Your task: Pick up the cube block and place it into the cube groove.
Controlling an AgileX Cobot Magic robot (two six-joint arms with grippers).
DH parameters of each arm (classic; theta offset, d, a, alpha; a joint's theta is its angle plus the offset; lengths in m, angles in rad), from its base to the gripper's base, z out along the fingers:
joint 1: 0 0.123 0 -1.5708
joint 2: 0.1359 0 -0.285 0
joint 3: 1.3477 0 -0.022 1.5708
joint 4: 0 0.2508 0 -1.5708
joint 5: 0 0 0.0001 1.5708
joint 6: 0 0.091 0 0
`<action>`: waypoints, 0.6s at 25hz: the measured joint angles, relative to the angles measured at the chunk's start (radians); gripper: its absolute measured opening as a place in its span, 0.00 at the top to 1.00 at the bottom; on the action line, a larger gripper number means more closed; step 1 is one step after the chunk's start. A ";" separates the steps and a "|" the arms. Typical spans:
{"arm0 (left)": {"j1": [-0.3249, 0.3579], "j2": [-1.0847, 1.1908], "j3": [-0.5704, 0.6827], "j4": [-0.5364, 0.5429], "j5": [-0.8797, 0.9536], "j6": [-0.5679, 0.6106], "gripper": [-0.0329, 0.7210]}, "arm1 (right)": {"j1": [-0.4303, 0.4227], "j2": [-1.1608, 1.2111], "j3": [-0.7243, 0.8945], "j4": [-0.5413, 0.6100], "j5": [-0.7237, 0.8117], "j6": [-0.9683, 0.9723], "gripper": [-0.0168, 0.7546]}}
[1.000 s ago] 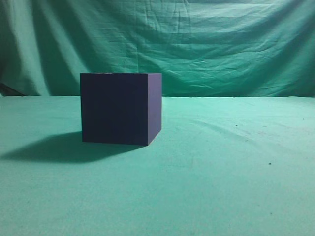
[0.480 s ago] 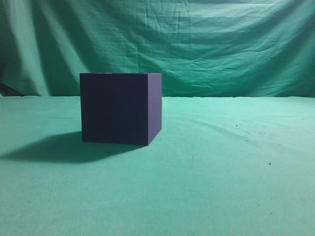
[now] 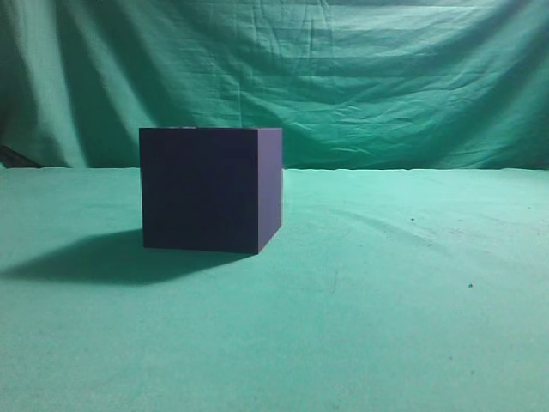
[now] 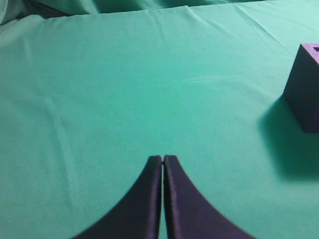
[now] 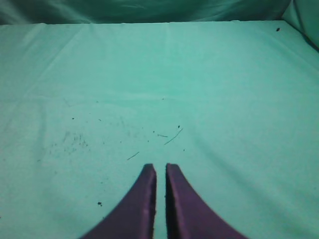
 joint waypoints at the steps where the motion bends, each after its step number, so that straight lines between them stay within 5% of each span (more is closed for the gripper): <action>1: 0.000 0.000 0.000 0.000 0.000 0.000 0.96 | 0.000 0.000 0.000 0.009 0.000 0.004 0.92; 15: 0.000 0.000 0.000 0.000 0.000 0.000 0.96 | 0.000 0.000 0.002 0.019 -0.003 0.010 0.92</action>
